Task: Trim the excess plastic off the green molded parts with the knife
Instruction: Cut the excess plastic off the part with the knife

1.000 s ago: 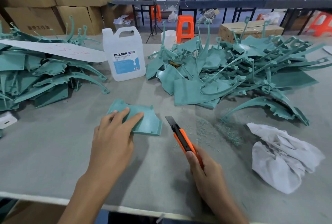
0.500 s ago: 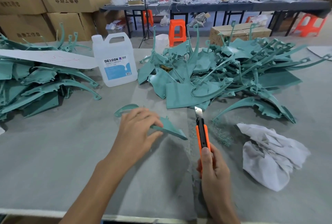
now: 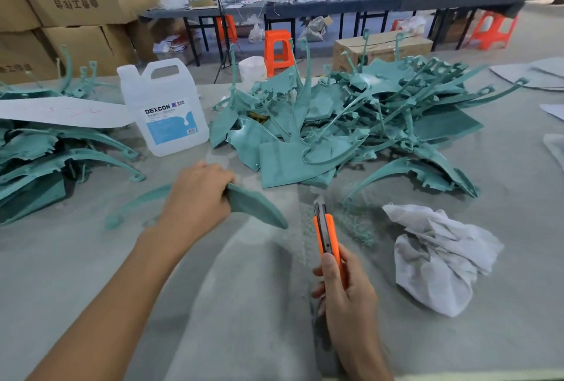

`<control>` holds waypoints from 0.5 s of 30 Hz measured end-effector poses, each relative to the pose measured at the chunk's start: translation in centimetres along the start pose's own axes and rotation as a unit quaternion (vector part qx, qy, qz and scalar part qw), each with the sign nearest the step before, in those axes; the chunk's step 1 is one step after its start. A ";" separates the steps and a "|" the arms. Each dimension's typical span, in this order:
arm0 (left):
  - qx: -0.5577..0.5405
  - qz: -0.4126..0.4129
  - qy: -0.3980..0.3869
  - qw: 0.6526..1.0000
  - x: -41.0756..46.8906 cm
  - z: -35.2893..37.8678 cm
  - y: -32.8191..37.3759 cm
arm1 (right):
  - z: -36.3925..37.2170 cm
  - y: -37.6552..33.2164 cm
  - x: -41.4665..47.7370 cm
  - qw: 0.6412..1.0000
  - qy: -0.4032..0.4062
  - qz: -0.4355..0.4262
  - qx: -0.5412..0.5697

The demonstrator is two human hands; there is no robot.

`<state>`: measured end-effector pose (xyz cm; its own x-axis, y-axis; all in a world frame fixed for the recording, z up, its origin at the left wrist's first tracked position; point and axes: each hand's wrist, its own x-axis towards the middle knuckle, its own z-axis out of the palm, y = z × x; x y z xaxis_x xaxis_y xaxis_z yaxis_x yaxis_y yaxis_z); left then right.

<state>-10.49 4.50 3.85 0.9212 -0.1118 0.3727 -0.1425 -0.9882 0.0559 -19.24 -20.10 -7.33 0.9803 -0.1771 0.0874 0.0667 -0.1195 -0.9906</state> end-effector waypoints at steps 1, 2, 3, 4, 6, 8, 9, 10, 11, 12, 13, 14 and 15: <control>0.043 0.005 -0.017 0.999 0.1 -0.3 0.1 | 0.0 0.1 0.0 1.000 -0.011 0.002 -0.019; 0.076 0.005 -0.038 0.996 0.3 -0.5 0.3 | 0.0 0.2 0.0 0.999 -0.022 0.003 -0.042; 0.096 0.000 -0.059 0.994 0.4 -0.4 0.5 | 0.1 0.3 0.1 0.997 -0.036 0.004 -0.066; 0.103 -0.008 -0.074 0.992 0.5 -0.3 0.6 | 0.1 0.3 0.2 0.995 -0.051 0.006 -0.090; 0.098 -0.020 -0.079 0.992 0.7 -0.2 0.8 | 0.1 0.1 0.5 0.988 -0.078 0.011 -0.134; 0.087 -0.025 -0.068 0.994 0.8 0.0 0.6 | 0.0 -0.2 0.9 0.981 -0.100 0.014 -0.164; 0.084 -0.025 -0.060 0.994 0.8 0.1 0.5 | -0.1 -0.4 1.2 0.979 -0.111 0.019 -0.171; 0.083 -0.024 -0.053 0.995 0.8 0.1 0.5 | -0.1 -0.5 1.5 0.977 -0.124 0.026 -0.175; 0.084 -0.025 -0.051 0.995 0.8 0.2 0.5 | -0.1 -0.6 1.7 0.974 -0.136 0.030 -0.181; 0.084 -0.024 -0.050 0.995 0.7 0.3 0.5 | -0.1 -0.7 1.8 0.970 -0.148 0.030 -0.190; 0.083 -0.023 -0.049 0.995 0.6 0.4 0.6 | 0.1 -0.8 1.9 0.967 -0.158 0.026 -0.199; 0.082 -0.021 -0.045 0.995 0.6 0.5 0.6 | 0.2 -0.9 1.9 0.964 -0.166 0.020 -0.206; 0.082 -0.019 -0.042 0.996 0.5 0.6 0.6 | 0.3 -1.1 1.8 0.963 -0.169 0.012 -0.211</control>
<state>-9.88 3.78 3.54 0.9526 -0.0756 0.2948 -0.0524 -0.9949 -0.0859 -17.45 -19.97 -6.11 0.9899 0.1346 -0.0452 0.0314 -0.5181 -0.8548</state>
